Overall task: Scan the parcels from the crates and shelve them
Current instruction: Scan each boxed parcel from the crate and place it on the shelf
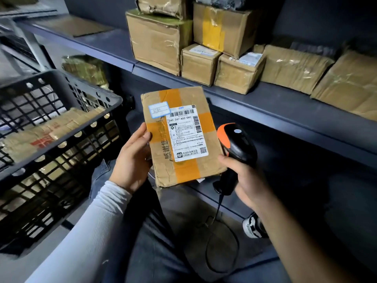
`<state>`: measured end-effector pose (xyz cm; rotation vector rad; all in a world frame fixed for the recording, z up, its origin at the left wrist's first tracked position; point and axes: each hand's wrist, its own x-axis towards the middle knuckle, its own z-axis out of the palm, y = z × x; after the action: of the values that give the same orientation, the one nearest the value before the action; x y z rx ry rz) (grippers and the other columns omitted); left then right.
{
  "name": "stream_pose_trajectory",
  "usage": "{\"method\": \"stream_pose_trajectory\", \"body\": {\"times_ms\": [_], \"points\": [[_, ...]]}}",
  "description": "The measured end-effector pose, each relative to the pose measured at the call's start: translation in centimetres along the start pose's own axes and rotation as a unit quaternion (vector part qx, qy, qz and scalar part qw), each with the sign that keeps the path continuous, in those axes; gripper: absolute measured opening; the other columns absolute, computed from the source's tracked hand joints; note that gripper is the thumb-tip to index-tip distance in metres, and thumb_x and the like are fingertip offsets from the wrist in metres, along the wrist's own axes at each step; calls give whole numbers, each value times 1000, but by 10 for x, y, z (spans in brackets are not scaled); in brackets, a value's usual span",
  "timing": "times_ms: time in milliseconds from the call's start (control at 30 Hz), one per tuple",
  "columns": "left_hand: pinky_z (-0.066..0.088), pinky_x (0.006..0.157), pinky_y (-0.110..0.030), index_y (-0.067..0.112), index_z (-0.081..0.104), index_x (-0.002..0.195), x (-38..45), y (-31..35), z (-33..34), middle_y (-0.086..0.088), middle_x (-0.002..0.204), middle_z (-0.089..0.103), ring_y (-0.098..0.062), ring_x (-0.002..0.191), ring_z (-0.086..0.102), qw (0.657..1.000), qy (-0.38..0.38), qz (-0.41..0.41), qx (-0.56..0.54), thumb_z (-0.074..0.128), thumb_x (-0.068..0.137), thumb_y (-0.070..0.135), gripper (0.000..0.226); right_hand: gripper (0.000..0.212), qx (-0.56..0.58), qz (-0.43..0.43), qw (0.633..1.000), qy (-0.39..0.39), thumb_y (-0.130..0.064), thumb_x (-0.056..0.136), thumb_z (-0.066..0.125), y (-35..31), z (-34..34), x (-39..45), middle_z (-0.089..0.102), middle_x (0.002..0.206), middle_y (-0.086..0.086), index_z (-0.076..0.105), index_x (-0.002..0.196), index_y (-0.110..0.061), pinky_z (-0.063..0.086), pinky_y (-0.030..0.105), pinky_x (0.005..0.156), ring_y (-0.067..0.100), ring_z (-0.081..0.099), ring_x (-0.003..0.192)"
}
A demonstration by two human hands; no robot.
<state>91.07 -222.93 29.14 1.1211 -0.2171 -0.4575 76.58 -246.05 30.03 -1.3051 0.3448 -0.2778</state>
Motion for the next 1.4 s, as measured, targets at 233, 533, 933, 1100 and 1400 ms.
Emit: {"method": "stream_pose_trajectory", "body": {"times_ms": [233, 533, 933, 1100, 1400], "points": [[42, 100, -44, 2, 55, 146, -21, 38, 29, -27, 148, 54, -38, 123, 52, 995, 7, 100, -5, 73, 81, 24, 71, 61, 13, -83, 996, -13, -25, 81, 82, -41, 5, -14, 67, 136, 16, 64, 139, -13, 44, 68, 110, 38, 63, 127], [23, 125, -59, 12, 33, 161, -32, 48, 86, -9, 161, 44, -29, 153, 35, 962, -207, 137, 111, 91, 76, 32, 104, 61, 45, -174, 982, 58, -14, 81, 81, -95, -24, -54, 68, 137, 7, 63, 140, -19, 43, 60, 114, 29, 63, 129], [27, 126, -55, 12, 28, 163, 10, 53, 169, -9, 158, 49, -29, 151, 39, 936, -298, 123, 141, 90, 74, 16, 108, 94, 42, -158, 965, 206, -52, 45, 99, -139, -73, -56, 73, 128, 8, 71, 130, -23, 54, 50, 96, 31, 68, 119], [32, 124, -50, 14, 32, 162, 35, 59, 198, -10, 159, 47, -29, 148, 43, 932, -325, 107, 116, 78, 81, 5, 93, 54, 50, -206, 943, 256, -30, 61, 91, -157, -81, -36, 75, 119, 17, 78, 112, -20, 44, 68, 105, 44, 68, 117], [44, 114, -43, 14, 36, 160, 79, 59, 236, -15, 148, 59, -29, 140, 54, 944, -292, 130, 81, 76, 83, 1, 88, 16, 36, -270, 898, 346, -16, 77, 88, -186, -81, 3, 80, 96, -7, 79, 87, -25, 54, 51, 105, 17, 75, 100]]}}
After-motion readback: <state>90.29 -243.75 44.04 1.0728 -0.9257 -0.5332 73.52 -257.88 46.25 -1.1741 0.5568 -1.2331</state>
